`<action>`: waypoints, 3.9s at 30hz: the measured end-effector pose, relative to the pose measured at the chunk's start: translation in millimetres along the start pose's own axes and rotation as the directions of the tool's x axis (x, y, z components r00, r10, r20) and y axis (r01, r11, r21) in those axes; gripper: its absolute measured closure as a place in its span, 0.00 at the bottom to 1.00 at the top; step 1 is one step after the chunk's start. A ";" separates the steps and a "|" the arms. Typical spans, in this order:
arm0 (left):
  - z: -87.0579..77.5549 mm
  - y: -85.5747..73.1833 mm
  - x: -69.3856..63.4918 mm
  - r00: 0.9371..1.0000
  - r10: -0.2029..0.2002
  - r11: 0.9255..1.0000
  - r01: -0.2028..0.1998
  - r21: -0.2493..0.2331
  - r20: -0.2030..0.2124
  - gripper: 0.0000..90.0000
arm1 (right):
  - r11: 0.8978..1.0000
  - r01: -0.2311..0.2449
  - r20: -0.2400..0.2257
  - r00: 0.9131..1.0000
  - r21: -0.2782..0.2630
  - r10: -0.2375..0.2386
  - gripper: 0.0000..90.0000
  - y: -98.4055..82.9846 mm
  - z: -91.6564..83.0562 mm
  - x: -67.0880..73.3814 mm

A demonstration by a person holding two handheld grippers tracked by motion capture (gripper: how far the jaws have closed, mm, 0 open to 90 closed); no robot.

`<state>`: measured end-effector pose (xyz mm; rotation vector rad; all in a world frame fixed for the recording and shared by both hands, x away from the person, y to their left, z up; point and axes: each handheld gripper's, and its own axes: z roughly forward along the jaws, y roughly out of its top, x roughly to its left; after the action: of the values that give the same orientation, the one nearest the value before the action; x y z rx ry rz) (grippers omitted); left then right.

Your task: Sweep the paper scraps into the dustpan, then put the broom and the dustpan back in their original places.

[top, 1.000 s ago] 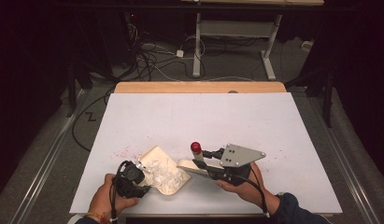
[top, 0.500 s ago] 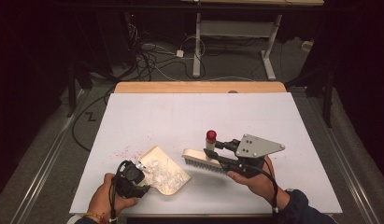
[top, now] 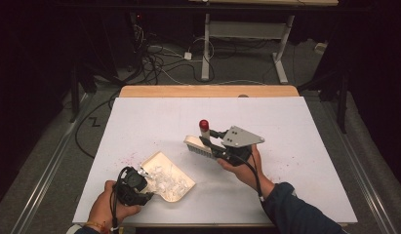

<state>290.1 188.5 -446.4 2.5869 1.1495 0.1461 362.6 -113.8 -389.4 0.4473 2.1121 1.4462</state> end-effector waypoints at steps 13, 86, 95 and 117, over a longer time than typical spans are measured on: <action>0.8 -1.2 1.4 1.000 -0.013 1.000 0.013 0.000 -0.003 0.70 | 0.999 -0.019 -0.242 0.970 -0.031 0.011 0.78 17.1 -7.5 43.7; 0.8 4.6 51.6 0.972 -0.233 0.958 0.227 -0.178 -0.012 0.69 | 0.957 -0.196 -0.042 0.977 0.212 0.209 0.78 -36.0 -192.4 -71.1; 3.4 2.9 60.4 0.945 -0.323 0.925 0.306 -0.224 -0.044 0.69 | 0.942 -0.234 -0.115 0.957 0.243 0.267 0.78 -41.5 -172.1 -98.5; 7.6 14.2 33.9 0.949 -0.314 0.905 0.309 -0.293 0.033 0.51 | 0.865 -0.403 0.133 0.915 0.297 0.381 0.67 -71.6 -93.9 -165.4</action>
<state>324.6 202.7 -450.1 2.1170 1.4108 0.2442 441.0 -301.3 -389.5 1.0948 2.2954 1.2627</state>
